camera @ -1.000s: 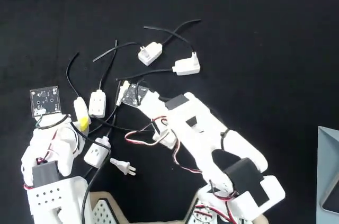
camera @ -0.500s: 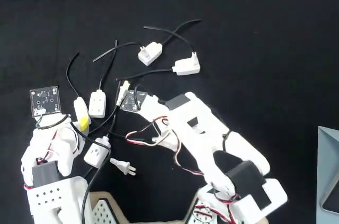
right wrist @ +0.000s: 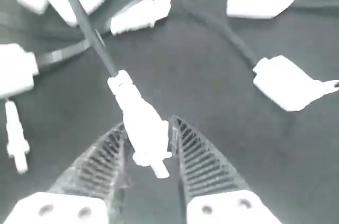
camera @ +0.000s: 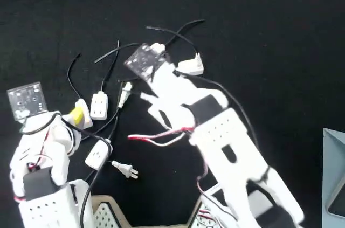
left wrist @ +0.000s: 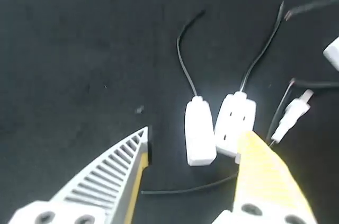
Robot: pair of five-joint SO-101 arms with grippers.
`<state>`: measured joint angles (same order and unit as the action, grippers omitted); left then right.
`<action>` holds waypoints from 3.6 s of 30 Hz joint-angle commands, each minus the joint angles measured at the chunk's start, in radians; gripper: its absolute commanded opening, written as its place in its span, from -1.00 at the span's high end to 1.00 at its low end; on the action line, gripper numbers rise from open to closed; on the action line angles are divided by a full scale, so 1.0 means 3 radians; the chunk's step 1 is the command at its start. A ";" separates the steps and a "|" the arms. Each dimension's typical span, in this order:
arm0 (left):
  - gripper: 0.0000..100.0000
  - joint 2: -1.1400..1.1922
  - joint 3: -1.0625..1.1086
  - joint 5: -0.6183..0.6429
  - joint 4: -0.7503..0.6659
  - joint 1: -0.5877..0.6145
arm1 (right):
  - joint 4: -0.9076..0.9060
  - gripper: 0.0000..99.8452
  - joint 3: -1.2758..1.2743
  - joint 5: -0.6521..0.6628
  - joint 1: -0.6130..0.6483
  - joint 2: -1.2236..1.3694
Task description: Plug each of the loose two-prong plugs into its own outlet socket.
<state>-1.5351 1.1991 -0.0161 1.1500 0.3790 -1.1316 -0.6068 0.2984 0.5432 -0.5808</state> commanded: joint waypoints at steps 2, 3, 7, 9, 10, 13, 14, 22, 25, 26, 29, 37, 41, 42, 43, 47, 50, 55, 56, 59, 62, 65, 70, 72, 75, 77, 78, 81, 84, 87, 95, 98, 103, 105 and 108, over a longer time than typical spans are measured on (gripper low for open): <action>0.46 -0.0036 -0.0662 0.0031 0.0261 0.0013 | 0.0297 0.98 -0.0038 -0.0496 -0.0092 -0.0488; 0.46 -0.0036 -0.0708 0.0031 0.0307 0.0018 | 0.0327 0.98 -0.0069 -0.0568 -0.0097 -0.0555; 0.46 -0.0036 -0.0744 0.0005 0.0368 0.0038 | 0.0343 0.98 -0.0120 -0.0788 -0.0092 -0.0831; 0.46 -0.0036 -0.0739 0.0005 0.0363 0.0018 | 0.0317 0.98 -0.0130 -0.0854 -0.0087 -0.0969; 0.46 -0.0036 -0.0734 0.0000 0.0363 0.0013 | 0.0307 0.98 -0.0141 -0.0875 -0.0087 -0.1015; 0.46 -0.0036 -0.0734 0.0000 0.0348 0.0013 | 0.0276 0.98 -0.0284 -0.0869 -0.0087 -0.1061; 0.46 -0.0036 -0.0734 0.0000 0.0348 0.0013 | 0.0271 0.98 -0.0366 -0.0864 -0.0097 -0.1036; 0.46 -0.0036 -0.0141 0.0031 0.0061 0.0013 | 0.0425 0.98 -0.0959 -0.0839 -0.0107 -0.0248; 0.46 -0.0036 0.0151 0.0031 -0.0194 0.0018 | 0.0619 0.98 -0.0974 -0.0854 -0.0107 0.0269; 0.46 -0.0036 0.0207 0.0031 -0.0251 0.0033 | 0.0690 0.98 -0.0964 -0.0859 -0.0113 0.0448; 0.46 -0.0036 0.0294 0.0031 -0.0292 0.0038 | 0.0854 0.98 -0.0857 -0.0844 -0.0107 0.0990; 0.47 -0.0036 0.0335 0.0138 -0.0297 0.0038 | 0.0609 0.95 -0.0074 -0.0844 -0.0113 0.2212; 0.47 -0.0036 0.0335 0.0138 -0.0297 0.0038 | 0.0123 0.72 0.0299 -0.0844 -0.0092 0.2432; 0.47 -0.0036 0.0335 0.0133 -0.0297 0.0038 | -0.0005 0.68 0.0386 -0.0839 -0.0092 0.2452; 0.47 -0.0036 0.0335 0.0128 -0.0297 0.0038 | -0.0113 0.66 0.0468 -0.0834 -0.0092 0.2463; 0.47 -0.0036 0.0350 0.0128 -0.0297 0.0038 | -0.0302 0.67 0.0693 -0.0808 -0.0092 0.2463; 0.47 -0.0036 0.0371 0.0128 -0.0297 0.0038 | -0.0292 0.67 0.0744 -0.0644 -0.0092 0.2483; 0.47 -0.0036 0.0371 0.0123 -0.0297 0.0038 | -0.0276 0.67 0.0744 -0.0517 -0.0092 0.2488; 0.47 -0.0036 0.0371 0.0123 -0.0297 0.0038 | -0.0271 0.67 0.0744 -0.0491 -0.0092 0.2488; 0.47 -0.0036 0.0371 0.0123 -0.0297 0.0038 | -0.0266 0.67 0.0749 -0.0389 -0.0092 0.2488; 0.47 -0.0036 0.0371 0.0123 -0.0297 0.0038 | -0.0179 0.67 0.0749 -0.0343 -0.0092 0.2488; 0.47 -0.0036 0.0371 0.0123 -0.0297 0.0038 | -0.0061 0.67 0.0744 -0.0343 -0.0092 0.2488; 0.47 -0.0036 0.0376 0.0123 -0.0297 0.0038 | -0.0102 0.69 0.0698 -0.0358 0.0026 0.2473; 0.47 -0.0036 0.0376 0.0123 -0.0297 0.0038 | -0.0159 0.77 0.0667 -0.0348 0.0118 0.2463; 0.47 -0.0036 0.0376 0.0123 -0.0297 0.0038 | -0.0159 0.90 0.0652 -0.0353 0.0225 0.2458; 0.47 -0.0036 0.0376 0.0123 -0.0297 0.0038 | -0.0153 0.94 0.0652 -0.0358 0.0245 0.2458; 0.47 -0.0036 0.0376 0.0123 -0.0297 0.0038 | -0.0153 0.95 0.0662 -0.0363 0.0261 0.2458; 0.47 -0.0036 0.0391 0.0123 -0.0297 0.0038 | -0.0153 0.96 0.0667 -0.0363 0.0261 0.2458; 0.46 -0.0036 0.0453 0.0123 -0.0373 0.0033 | -0.0159 0.97 0.0667 -0.0363 0.0245 0.2452; 0.46 -0.0036 0.0529 0.0123 -0.0476 0.0033 | -0.0159 0.98 0.0652 -0.0353 0.0215 0.2309; 0.47 -0.0036 0.0534 0.0123 -0.0481 0.0038 | -0.0194 0.98 0.0647 -0.0082 -0.0087 0.1706; 0.47 -0.0036 0.0534 0.0123 -0.0481 0.0038 | -0.0169 0.98 0.0627 0.0092 -0.0220 0.1655; 0.47 -0.0036 0.0534 0.0123 -0.0481 0.0038 | 0.0189 0.94 0.0146 0.0450 -0.0210 0.1655; 0.47 -0.0036 0.0534 0.0123 -0.0481 0.0038 | 0.0220 0.83 -0.0018 0.0455 -0.0153 0.1639; 0.47 -0.0036 0.0534 0.0123 -0.0481 0.0038 | 0.0184 0.70 -0.0090 0.0450 -0.0148 0.1639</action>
<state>-1.5413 1.3663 0.0192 1.0273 0.3821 -1.0825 -0.6206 0.4227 0.4879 -0.0422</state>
